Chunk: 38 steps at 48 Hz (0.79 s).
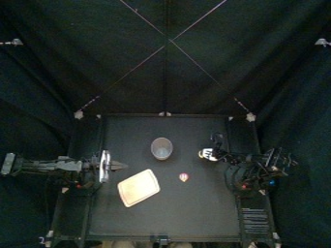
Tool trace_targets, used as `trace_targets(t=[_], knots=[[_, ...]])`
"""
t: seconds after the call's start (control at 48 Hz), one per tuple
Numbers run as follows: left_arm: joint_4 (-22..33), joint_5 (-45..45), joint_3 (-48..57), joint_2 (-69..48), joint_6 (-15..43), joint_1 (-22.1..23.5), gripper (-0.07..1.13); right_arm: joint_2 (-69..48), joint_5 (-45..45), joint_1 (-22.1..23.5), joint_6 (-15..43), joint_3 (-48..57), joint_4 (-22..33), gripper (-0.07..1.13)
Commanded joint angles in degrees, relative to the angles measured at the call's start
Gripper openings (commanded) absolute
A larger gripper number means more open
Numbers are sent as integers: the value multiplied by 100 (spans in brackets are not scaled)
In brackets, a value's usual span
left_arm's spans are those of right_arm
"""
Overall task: Pick the chip then place it on the pink plate
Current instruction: Place chip on the pink plate
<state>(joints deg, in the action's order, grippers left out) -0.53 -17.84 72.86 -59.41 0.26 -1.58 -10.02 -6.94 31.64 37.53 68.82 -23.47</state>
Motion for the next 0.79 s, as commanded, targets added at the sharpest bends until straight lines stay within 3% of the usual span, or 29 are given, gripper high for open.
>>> trace_targets(t=[0.021,0.417,0.583,0.792], knots=[[-18,-18,-79,9,9,-18,-1,-193,53,-431,-18,-220,114,52],[-18,-18,-70,9,9,-18,-1,35,369,-2584,-18,-1872,580,52],[-18,-18,-79,9,9,-18,-1,853,369,-3146,-26,-2804,703,52],[-18,-18,-70,9,9,-26,-1,2039,431,-3384,-53,-4008,1011,52]])
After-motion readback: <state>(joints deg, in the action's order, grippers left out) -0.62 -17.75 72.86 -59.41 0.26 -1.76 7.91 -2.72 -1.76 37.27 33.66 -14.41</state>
